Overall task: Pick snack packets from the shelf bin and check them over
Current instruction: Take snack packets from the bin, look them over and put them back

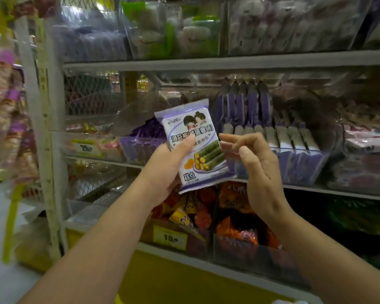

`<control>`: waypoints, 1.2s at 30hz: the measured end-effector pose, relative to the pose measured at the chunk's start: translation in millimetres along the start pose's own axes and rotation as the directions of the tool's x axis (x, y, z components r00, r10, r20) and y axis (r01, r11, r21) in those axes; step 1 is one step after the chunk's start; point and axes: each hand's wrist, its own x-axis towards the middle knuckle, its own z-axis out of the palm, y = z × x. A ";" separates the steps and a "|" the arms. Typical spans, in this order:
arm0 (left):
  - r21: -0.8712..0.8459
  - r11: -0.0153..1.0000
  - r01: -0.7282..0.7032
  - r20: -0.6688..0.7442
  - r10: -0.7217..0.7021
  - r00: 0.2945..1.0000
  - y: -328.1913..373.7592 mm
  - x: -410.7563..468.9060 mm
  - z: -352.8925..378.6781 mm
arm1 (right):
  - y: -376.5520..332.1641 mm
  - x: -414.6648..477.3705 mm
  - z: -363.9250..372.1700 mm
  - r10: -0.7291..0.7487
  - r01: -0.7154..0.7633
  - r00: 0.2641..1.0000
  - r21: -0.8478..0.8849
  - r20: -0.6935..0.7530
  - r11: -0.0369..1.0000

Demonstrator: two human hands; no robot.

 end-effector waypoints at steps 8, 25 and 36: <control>0.233 0.962 0.143 0.162 -0.184 0.970 -61.3 -39.7 -33.0 | 47.9 -36.4 24.9 0.564 -0.558 0.825 0.224 0.039 0.799; 0.076 0.973 0.219 -0.227 -0.197 0.954 -122.8 -34.2 -48.2 | 90.6 -72.2 35.3 0.759 -0.700 0.651 0.406 0.022 0.588; -0.074 0.961 0.266 -0.219 -0.276 0.936 -119.1 -39.6 -49.5 | 89.8 -77.2 35.2 0.817 -0.747 0.569 0.474 0.095 0.465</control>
